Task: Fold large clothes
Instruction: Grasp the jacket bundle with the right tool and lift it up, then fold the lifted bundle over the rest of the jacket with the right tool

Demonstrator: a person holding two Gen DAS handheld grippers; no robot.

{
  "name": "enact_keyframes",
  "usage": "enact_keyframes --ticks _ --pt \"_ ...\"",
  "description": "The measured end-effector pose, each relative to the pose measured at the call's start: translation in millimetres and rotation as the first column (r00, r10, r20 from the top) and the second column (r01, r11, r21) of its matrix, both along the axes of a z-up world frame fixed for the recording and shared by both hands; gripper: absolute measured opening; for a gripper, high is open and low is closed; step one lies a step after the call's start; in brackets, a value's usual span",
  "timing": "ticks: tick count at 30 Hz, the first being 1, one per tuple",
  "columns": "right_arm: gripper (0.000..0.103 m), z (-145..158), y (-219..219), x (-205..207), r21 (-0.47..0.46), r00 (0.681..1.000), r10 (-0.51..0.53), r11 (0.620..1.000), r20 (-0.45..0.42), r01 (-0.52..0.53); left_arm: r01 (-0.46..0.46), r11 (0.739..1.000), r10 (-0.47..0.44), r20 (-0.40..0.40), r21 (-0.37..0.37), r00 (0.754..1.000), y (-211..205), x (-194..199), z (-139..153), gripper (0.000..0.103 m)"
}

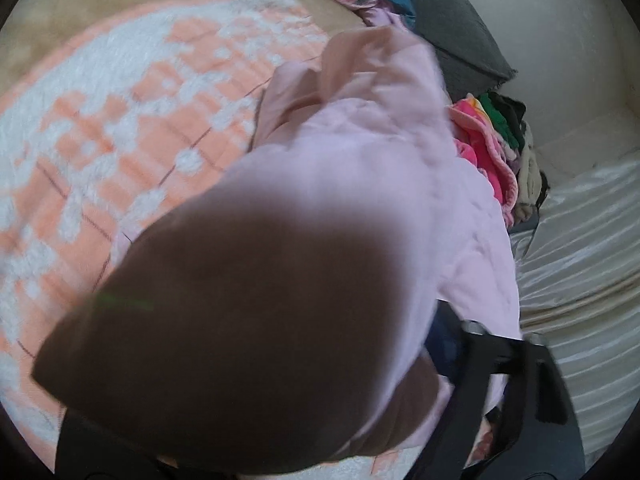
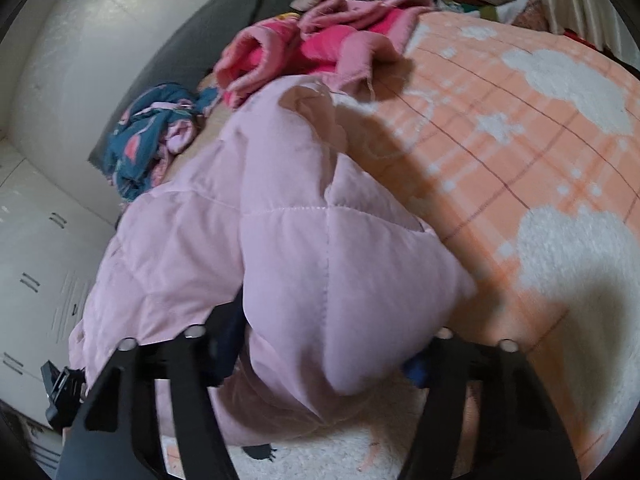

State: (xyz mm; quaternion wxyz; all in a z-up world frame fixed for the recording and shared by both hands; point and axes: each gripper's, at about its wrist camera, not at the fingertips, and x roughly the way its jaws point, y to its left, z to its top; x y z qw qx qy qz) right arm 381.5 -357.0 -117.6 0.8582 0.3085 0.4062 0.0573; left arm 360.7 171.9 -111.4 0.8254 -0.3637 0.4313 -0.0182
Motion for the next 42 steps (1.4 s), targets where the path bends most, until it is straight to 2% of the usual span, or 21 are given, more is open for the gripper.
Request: enact_keyframes --ticks 2,5,8,11,18,29,42 --pt "0.048 7.6 3.1 0.2 -0.029 1.0 0.022 0.999 0.014 -0.022 0.013 0.998 -0.014 0.012 0.056 1.0 -6.8 -0.3 10.2 0.051" --pt "0.04 23.0 12.1 0.0 -0.119 0.997 0.064 0.991 0.036 -0.06 0.032 0.992 -0.035 0.019 0.124 0.999 -16.1 -1.5 24.5 0.04" --pt "0.035 33.9 17.9 -2.4 -0.177 0.993 0.099 0.98 0.06 -0.086 0.045 0.982 -0.05 0.028 0.183 0.998 -22.9 -0.5 35.5 0.034" --pt "0.03 47.6 23.5 -8.7 -0.232 0.987 0.131 0.967 0.095 -0.106 0.057 0.965 -0.07 0.044 0.255 0.997 -33.6 0.3 48.3 0.032" --pt "0.026 83.4 40.9 -24.2 -0.348 0.961 0.213 0.927 0.176 -0.142 0.073 0.93 -0.107 0.076 0.36 0.991 -49.5 -14.9 71.3 0.029" --pt "0.025 128.0 53.3 -55.8 -0.414 0.914 0.311 0.892 0.262 -0.185 0.074 0.904 -0.132 0.11 0.421 0.985 -60.3 -45.1 104.2 0.028" --pt "0.025 138.3 55.2 -96.6 -0.432 0.901 0.341 0.879 0.269 -0.203 0.082 0.895 -0.15 0.122 0.439 0.981 -65.7 -80.6 117.7 0.028"
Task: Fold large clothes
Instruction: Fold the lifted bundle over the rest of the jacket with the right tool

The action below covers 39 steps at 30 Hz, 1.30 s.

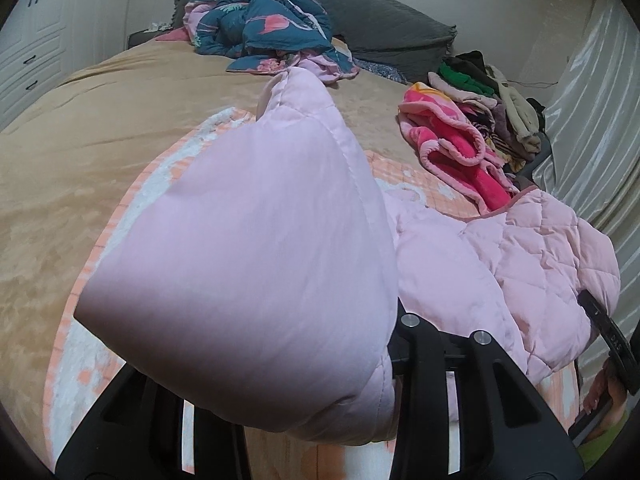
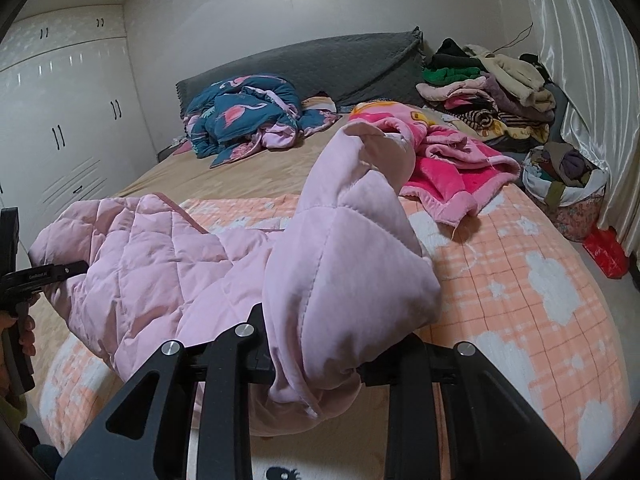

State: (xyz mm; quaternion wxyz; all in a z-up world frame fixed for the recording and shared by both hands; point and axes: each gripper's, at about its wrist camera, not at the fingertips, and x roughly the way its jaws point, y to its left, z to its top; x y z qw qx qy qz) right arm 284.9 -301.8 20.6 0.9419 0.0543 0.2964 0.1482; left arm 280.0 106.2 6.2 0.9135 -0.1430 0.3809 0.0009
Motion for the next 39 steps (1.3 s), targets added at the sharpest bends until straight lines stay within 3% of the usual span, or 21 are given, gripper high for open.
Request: enact_keyframes --ticks 14,26,32,39 --pt "0.025 6.6 -2.5 -45.0 0.004 1.0 0.015 1.0 0.016 -0.015 0.012 1.0 -0.012 0.024 -0.002 1.0 1.2 -47.4 7.2 0.028" --pt "0.026 1.3 3.8 -96.8 -0.001 1.0 0.011 1.0 0.023 -0.011 0.008 1.0 -0.008 0.02 -0.018 1.0 9.1 -86.6 -8.5 0.028" --pt "0.027 -16.9 -4.8 -117.0 0.016 0.999 -0.027 1.0 -0.019 0.027 0.014 1.0 -0.014 0.007 -0.005 1.0 11.6 -107.0 -22.6 0.031" --pt "0.033 -59.4 -26.4 -125.9 0.043 0.986 -0.097 0.994 -0.134 0.104 -0.007 1.0 0.006 -0.037 -0.024 0.999 19.2 -129.2 -62.0 0.039"
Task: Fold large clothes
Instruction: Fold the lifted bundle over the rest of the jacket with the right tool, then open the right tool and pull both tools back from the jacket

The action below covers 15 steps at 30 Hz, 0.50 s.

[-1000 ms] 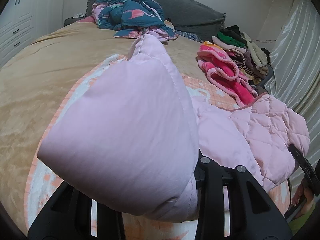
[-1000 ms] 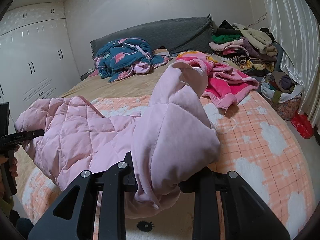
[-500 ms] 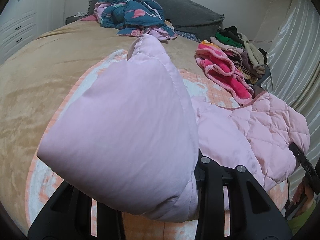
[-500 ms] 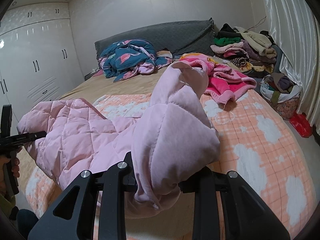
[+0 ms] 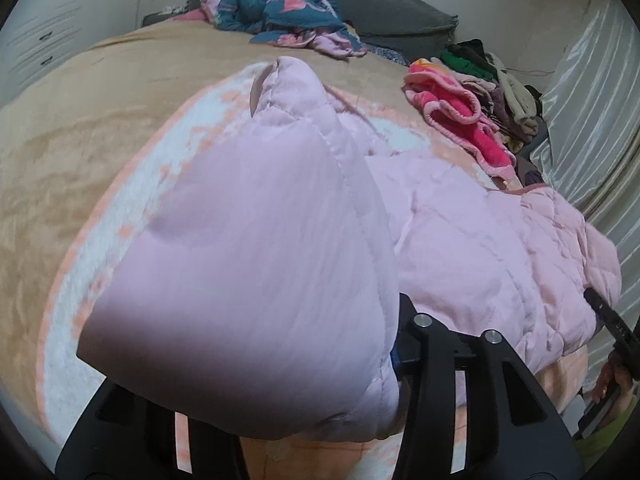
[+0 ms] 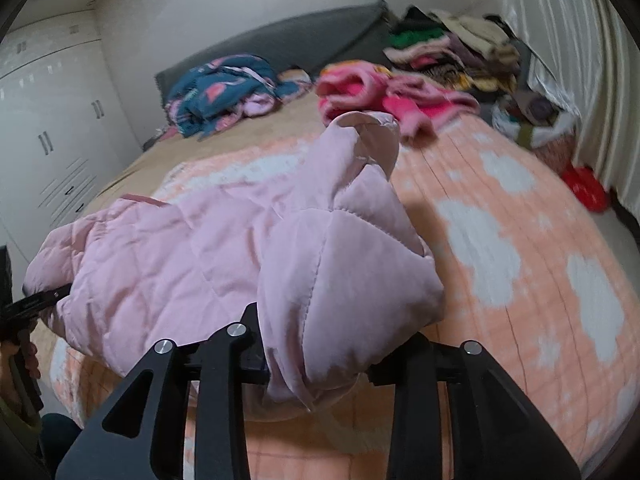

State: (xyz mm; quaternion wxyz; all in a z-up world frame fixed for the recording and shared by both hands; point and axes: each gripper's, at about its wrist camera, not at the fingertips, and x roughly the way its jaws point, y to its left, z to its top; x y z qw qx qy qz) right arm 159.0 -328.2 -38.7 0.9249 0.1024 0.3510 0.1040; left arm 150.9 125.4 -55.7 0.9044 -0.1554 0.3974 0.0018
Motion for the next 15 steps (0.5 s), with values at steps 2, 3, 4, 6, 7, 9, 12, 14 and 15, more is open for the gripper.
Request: enact_keyframes --ticks 2,3,4,6,7,9,12,14,15 --pt "0.036 -11.7 -6.1 -4.1 0.022 0.999 -0.023 0.999 -0.026 0.024 -0.009 1.0 0.009 0.002 -0.003 1.0 1.5 -5.9 -7.0 0.042" --pt "0.038 -18.0 -8.5 -6.8 0.025 0.999 -0.032 0.999 -0.038 0.033 -0.012 1.0 0.012 0.003 -0.005 1.0 1.8 -9.0 -10.9 0.043" --pt "0.041 -23.0 -9.5 -8.5 0.022 0.998 -0.039 0.999 -0.046 0.04 -0.015 1.0 0.015 0.005 -0.004 1.0 2.1 -11.1 -13.2 0.045" --pt "0.046 -34.9 -12.5 -13.3 0.031 0.996 -0.06 0.998 -0.07 0.063 -0.019 1.0 0.019 0.014 0.009 1.0 1.5 -16.2 -17.9 0.048" --pt "0.051 -40.2 -14.3 -15.2 0.038 0.994 -0.071 0.997 -0.081 0.074 -0.021 1.0 0.021 0.016 0.019 1.0 0.5 -17.5 -19.3 0.049" --pt "0.06 -52.3 -19.2 -18.8 0.05 0.99 -0.102 0.993 -0.102 0.108 -0.028 0.999 0.028 0.016 0.03 0.999 -1.3 -21.2 -23.8 0.052" --pt "0.074 -66.9 -26.3 -22.5 0.078 0.981 -0.139 0.986 -0.136 0.15 -0.046 0.998 0.046 0.023 0.038 0.999 -1.9 -30.8 -29.1 0.06" --pt "0.093 -68.7 -30.5 -29.7 0.051 0.973 -0.18 0.981 -0.145 0.189 -0.058 0.997 0.057 0.022 0.043 0.998 -1.9 -38.6 -30.3 0.068" --pt "0.096 -68.6 -33.5 -31.8 0.049 0.97 -0.191 0.979 -0.15 0.2 -0.063 0.997 0.062 0.021 0.049 0.998 -1.1 -43.0 -30.2 0.071"
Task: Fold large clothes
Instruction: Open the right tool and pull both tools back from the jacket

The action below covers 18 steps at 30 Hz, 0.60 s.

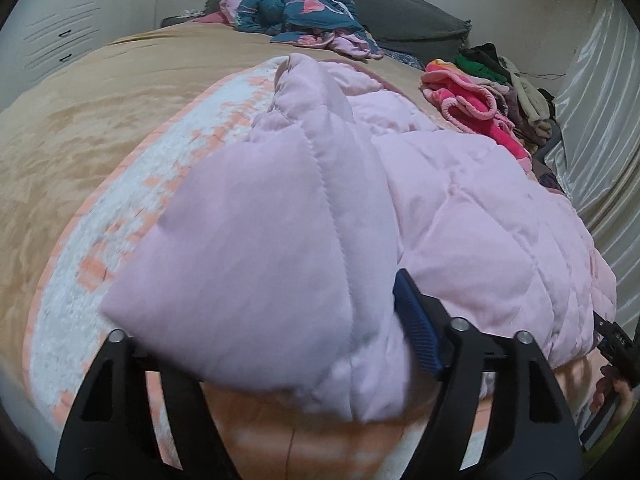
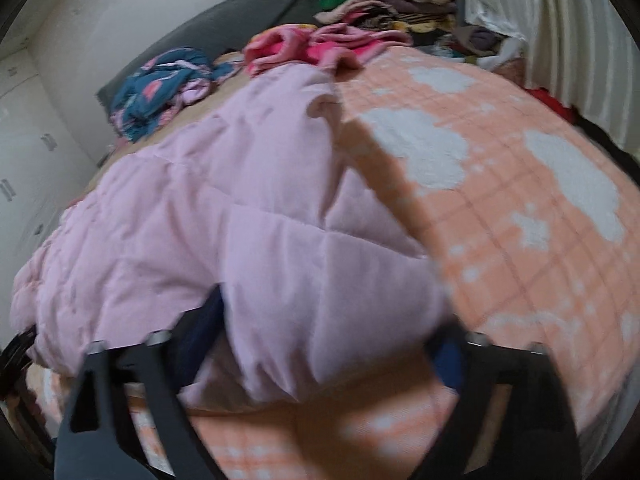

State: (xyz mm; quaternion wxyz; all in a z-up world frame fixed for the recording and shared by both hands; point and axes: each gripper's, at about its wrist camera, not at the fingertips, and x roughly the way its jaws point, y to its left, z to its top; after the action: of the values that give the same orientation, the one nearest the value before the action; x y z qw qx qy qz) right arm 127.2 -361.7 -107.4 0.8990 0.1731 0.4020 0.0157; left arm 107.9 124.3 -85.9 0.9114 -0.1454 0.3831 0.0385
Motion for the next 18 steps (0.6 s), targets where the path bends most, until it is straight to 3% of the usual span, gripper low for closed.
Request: enact_keyframes --ticks 2,4,10,18 --pt "0.096 4.0 -4.4 -7.9 0.003 1.0 -0.003 1.0 -0.003 0.003 -0.014 1.0 0.015 -0.003 0.024 1.0 1.4 -8.8 1.8 0.089" --pt "0.097 11.8 -4.5 -16.9 -0.038 1.0 -0.01 0.999 0.002 0.01 -0.02 0.998 0.02 -0.003 0.051 1.0 1.9 -20.8 7.5 0.093" --pt "0.099 50.0 5.6 -53.8 -0.157 0.997 0.014 0.988 0.082 -0.001 -0.001 0.991 0.002 -0.009 0.137 1.0 -11.5 -51.5 32.6 0.094" --pt "0.099 117.7 39.2 -103.7 -0.226 0.963 0.142 0.97 0.231 -0.089 0.048 0.99 -0.056 0.061 0.134 0.997 -45.4 -84.9 78.6 0.094"
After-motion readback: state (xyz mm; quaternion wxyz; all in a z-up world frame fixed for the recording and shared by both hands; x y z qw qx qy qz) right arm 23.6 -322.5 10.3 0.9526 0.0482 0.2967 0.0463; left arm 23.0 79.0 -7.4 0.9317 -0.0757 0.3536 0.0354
